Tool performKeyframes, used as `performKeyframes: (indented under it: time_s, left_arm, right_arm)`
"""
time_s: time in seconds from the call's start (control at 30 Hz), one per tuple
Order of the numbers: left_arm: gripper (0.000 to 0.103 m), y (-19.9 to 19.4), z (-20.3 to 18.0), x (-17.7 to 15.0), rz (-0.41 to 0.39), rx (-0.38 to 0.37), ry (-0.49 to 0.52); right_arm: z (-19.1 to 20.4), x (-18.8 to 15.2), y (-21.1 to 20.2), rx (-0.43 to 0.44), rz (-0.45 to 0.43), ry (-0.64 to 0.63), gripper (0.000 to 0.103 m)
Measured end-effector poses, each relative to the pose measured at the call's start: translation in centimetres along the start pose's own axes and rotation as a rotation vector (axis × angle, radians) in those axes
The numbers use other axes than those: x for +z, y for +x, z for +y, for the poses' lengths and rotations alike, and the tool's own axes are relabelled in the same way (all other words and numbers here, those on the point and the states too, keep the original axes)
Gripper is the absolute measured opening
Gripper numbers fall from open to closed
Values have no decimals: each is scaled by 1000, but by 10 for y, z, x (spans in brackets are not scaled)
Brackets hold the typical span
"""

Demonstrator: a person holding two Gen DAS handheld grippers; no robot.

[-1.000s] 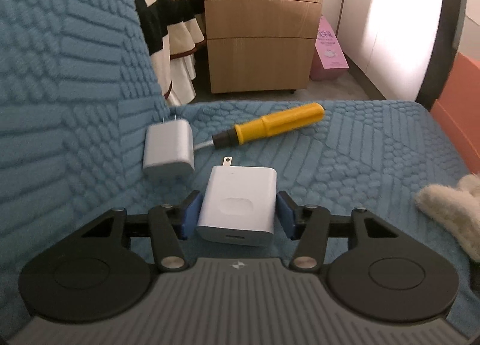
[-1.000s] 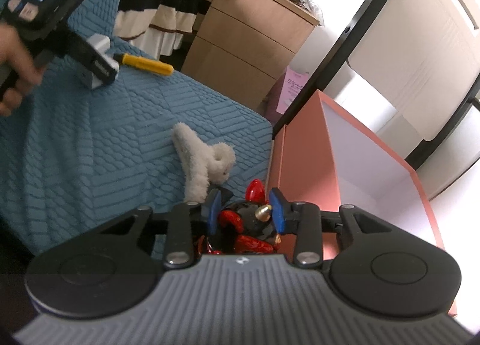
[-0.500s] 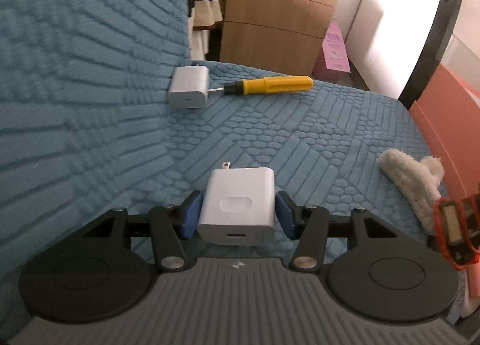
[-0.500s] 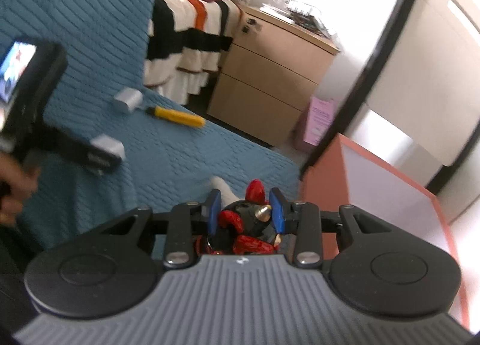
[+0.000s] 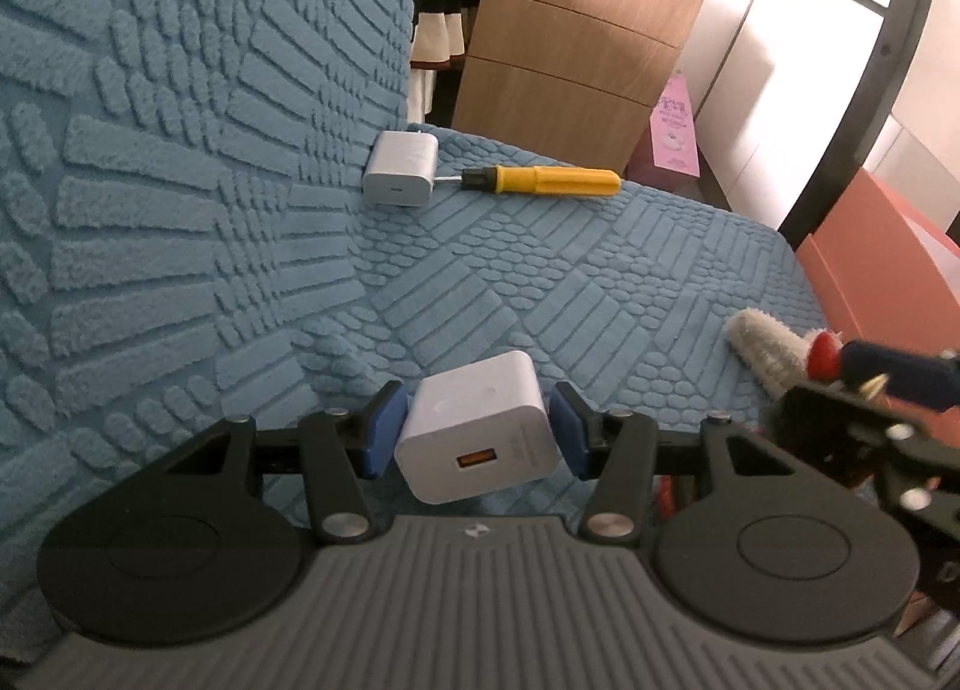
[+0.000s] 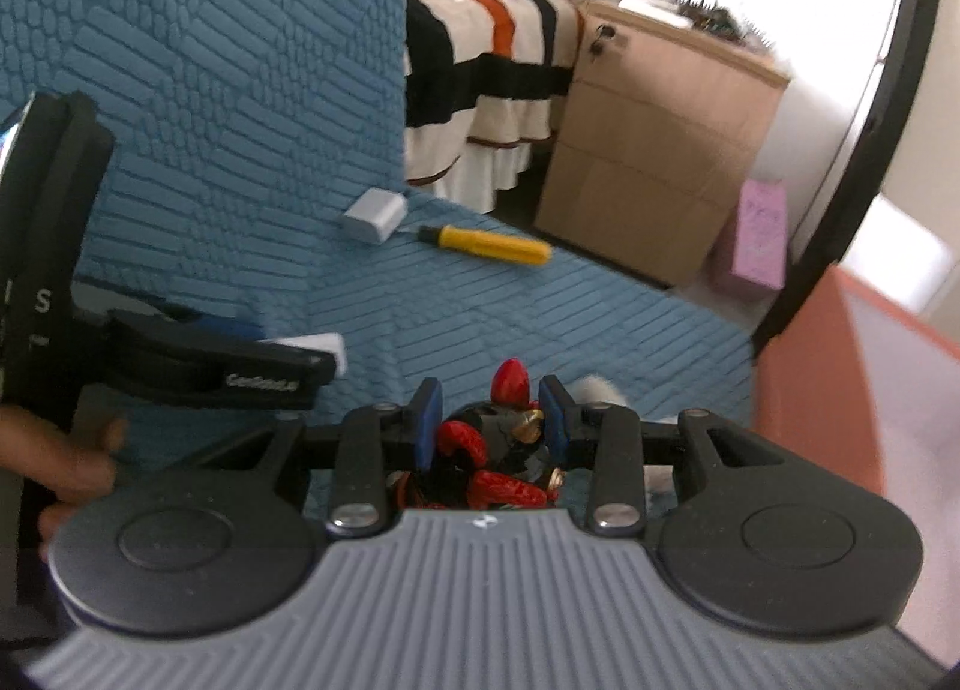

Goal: Organize rigid objects
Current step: 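Lift and carry the red toy and white charger toward the pink box with both tools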

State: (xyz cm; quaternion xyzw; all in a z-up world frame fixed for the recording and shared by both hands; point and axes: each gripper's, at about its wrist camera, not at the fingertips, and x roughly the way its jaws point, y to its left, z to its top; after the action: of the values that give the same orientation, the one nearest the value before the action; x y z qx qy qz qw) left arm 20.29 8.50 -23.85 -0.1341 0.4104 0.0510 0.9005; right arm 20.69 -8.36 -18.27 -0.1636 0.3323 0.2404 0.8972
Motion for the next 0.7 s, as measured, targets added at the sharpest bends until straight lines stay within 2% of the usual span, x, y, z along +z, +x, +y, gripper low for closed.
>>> performKeyframes:
  time_s: [0.13,0.2,0.33,0.47,0.57,0.7]
  left_arm:
    - [59,2,-1,1,1,-2,0]
    - [59,3,1,2,1,-3,-3]
    - [59,4,2,3,2,-7,-11]
    - [59,4,2,2,4,-3,-9]
    - [59,3,1,2,3,1,-10]
    - [59,4,0,3,1,4,-15]
  right_arm:
    - [-3,-4,10,29,28,45,38]
    - [-5,-5,9,40,12,63,36]
    - [-12,-7,8,59,4,112,38]
    - [-23,-14,10,111,23,214,51]
    - [-29,-17,12,110,39,269,71]
    - [-31,-21,15,158,62,293,72]
